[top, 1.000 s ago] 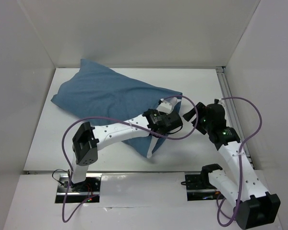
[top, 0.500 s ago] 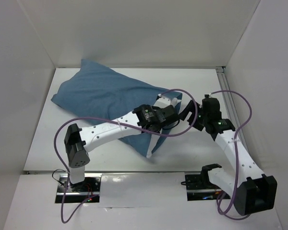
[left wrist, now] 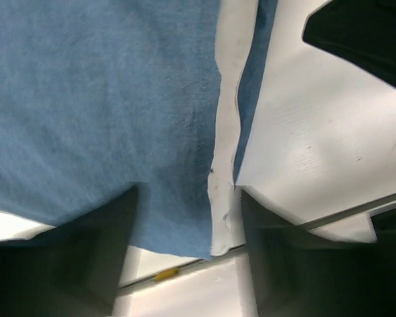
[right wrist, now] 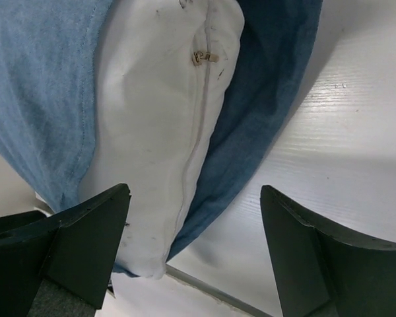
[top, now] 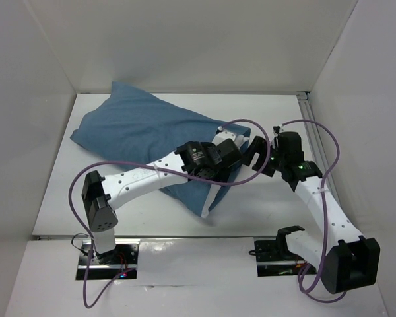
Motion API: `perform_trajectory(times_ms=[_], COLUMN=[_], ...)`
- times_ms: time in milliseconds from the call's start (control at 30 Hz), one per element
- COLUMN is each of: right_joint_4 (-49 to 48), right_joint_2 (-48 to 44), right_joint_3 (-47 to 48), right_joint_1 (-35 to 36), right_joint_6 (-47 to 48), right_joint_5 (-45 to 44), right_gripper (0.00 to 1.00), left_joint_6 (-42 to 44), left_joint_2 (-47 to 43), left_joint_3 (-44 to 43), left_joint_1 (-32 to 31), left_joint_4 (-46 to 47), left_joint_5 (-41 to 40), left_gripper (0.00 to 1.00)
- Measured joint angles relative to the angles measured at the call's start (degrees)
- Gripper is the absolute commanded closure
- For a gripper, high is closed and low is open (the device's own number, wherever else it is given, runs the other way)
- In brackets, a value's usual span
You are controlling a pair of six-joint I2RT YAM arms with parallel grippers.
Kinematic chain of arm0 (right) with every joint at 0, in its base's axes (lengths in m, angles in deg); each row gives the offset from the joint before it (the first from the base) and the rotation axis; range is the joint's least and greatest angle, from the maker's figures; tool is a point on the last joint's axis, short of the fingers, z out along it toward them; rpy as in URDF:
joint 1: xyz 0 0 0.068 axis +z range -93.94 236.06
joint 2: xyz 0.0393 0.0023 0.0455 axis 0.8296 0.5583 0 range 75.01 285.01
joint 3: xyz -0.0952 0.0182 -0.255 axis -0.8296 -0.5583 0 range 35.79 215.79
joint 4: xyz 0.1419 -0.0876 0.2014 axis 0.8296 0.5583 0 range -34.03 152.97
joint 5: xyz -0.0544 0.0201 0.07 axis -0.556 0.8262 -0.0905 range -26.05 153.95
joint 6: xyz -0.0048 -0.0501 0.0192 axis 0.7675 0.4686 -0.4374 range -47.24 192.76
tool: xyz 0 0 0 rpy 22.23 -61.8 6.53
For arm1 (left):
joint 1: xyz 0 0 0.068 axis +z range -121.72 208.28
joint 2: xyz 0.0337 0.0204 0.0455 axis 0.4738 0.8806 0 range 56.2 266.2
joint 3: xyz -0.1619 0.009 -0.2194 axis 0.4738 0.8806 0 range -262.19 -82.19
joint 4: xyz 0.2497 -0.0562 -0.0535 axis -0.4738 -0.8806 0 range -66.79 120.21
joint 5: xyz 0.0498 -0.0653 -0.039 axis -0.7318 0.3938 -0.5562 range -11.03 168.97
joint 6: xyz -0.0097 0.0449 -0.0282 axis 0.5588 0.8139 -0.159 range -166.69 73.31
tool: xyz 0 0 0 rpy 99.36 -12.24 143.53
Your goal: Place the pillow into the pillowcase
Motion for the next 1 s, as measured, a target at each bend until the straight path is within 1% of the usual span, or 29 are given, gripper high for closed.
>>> perform_trajectory(times_ms=[33, 100, 200, 233, 300, 367, 400, 433, 467, 500, 533, 567, 600, 667, 767, 900, 967, 1000], right_joint_4=[-0.3, -0.5, -0.7, -0.7, -0.9, -0.9, -0.9, -1.0, -1.4, -2.0, -2.6, -3.8, -5.0, -7.9, -12.7, -20.8, -26.8, -30.1], right_joint_2=[0.0, 0.0, 0.3, 0.4, 0.6, 0.8, 0.9, 0.9, 0.9, 0.9, 0.9, 0.9, 0.9, 0.9, 1.2, 4.0, 7.6, 10.3], right_joint_3=[-0.2, -0.5, -0.6, -0.6, -0.6, -0.7, -0.7, -0.8, -1.1, -1.5, -2.0, -2.8, -3.8, -6.2, -9.8, -12.7, -13.1, -13.0], right_joint_1=[0.0, 0.0, 0.0, 0.0, 0.0, 0.0, 0.0, 0.0, 0.0, 0.0, 0.0, 0.0, 0.0, 0.2, 2.2, 7.4, 9.9, 11.2], right_joint_6=[0.1, 0.2, 0.2, 0.2, 0.2, 0.2, 0.2, 0.2, 0.2, 0.3, 0.3, 0.2, 0.2, -1.0, -3.3, -7.5, -9.5, -10.3], right_joint_5=[0.3, 0.6, 1.2, 1.4, 1.6, 1.8, 2.0, 2.3, 2.9, 3.7, 4.7, 6.2, 7.7, 11.1, 14.2, 16.4, 16.7, 16.3], right_gripper=[0.13, 0.13, 0.13, 0.13, 0.13, 0.13, 0.13, 0.13, 0.13, 0.16, 0.19, 0.26, 0.29, 0.29, 0.2, 0.18, 0.31, 0.38], left_joint_6=[0.2, 0.2, 0.1, 0.0, -0.5, -1.8, -2.2, -3.1, -3.1, -3.3, -3.4, -3.1, -3.0, -2.9, -2.4, -1.0, -0.3, 0.1], left_joint_2=[-0.1, -0.2, -0.2, -0.1, 0.1, 1.3, 2.4, 3.3, 4.3, 5.0, 5.3, 5.4, 5.3, 4.6, 1.9, -3.5, -6.0, -6.9], left_joint_3=[0.6, 1.9, 3.2, 3.3, 3.2, 2.2, 1.4, 0.6, -0.2, -0.6, -0.9, -1.2, -1.5, -2.1, -2.1, -2.1, -2.1, -2.1], left_joint_1=[0.1, 0.1, -0.1, -0.3, -0.7, -0.8, -0.9, -0.9, -0.9, -0.9, -0.9, -0.9, -0.9, -0.9, -0.9, -0.8, -0.3, 0.0], left_joint_4=[0.7, 1.6, 2.1, 1.9, 1.5, 0.1, -1.0, -2.0, -3.0, -3.8, -4.4, -5.0, -5.3, -5.2, -4.1, -1.5, -0.2, 0.6], left_joint_5=[0.3, 0.7, 0.2, -0.4, -2.2, -4.5, -5.6, -6.4, -7.2, -7.8, -8.0, -7.9, -7.8, -6.6, -2.9, 2.4, 5.3, 7.2], left_gripper=[0.14, 0.13, 0.13, 0.15, 0.26, 0.43, 0.71, 0.84, 0.93, 1.0, 1.0, 1.0, 1.0, 1.0, 1.0, 1.0, 1.0, 1.0])
